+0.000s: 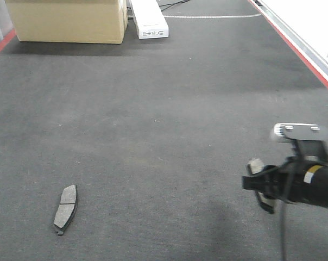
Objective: Move and align brake pads A on conveyor
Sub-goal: 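Place the pad beside the other pad and open the right gripper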
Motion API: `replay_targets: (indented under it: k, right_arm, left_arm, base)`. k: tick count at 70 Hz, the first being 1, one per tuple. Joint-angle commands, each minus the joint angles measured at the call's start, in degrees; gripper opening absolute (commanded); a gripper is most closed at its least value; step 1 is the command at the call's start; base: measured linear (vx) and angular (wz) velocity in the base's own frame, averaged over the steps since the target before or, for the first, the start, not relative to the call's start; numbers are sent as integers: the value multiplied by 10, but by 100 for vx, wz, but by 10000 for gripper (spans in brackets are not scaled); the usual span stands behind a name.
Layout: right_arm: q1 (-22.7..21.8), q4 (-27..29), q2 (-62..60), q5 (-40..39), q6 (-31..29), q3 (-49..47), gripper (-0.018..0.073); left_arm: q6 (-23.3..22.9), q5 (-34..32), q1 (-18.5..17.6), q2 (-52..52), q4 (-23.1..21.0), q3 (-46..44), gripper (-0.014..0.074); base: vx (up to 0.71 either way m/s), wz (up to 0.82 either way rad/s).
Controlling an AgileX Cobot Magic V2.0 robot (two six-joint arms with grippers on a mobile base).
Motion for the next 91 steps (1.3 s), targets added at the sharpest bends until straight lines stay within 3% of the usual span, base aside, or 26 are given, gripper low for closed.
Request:
replay_targets:
  k: [1, 27, 47, 58, 74, 91]
  right_arm:
    - [-1, 0, 41, -56, 2, -34, 127]
    - [-1, 0, 155, -83, 1, -49, 171]
    - [-1, 0, 158, -88, 1, -49, 365]
    - [-1, 0, 155, -93, 1, -49, 428]
    - [-1, 0, 81, -46, -1, -37, 418]
    - [-1, -32, -99, -33, -4, 35, 327]
  left_arm:
    - [-5, -38, -4, 7, 5, -17, -6]
    - [-5, -38, -4, 7, 5, -17, -6]
    - [-5, -38, -4, 7, 5, -17, -6]
    - [-5, -38, -4, 7, 5, -17, -6]
    - [-5, -38, -4, 7, 5, -17, -6]
    - [-5, -38, -4, 7, 5, -17, -6]
  base:
    - [0, 0]
    - [0, 0]
    - [0, 0]
    - [0, 0]
    - [0, 0]
    - [0, 0]
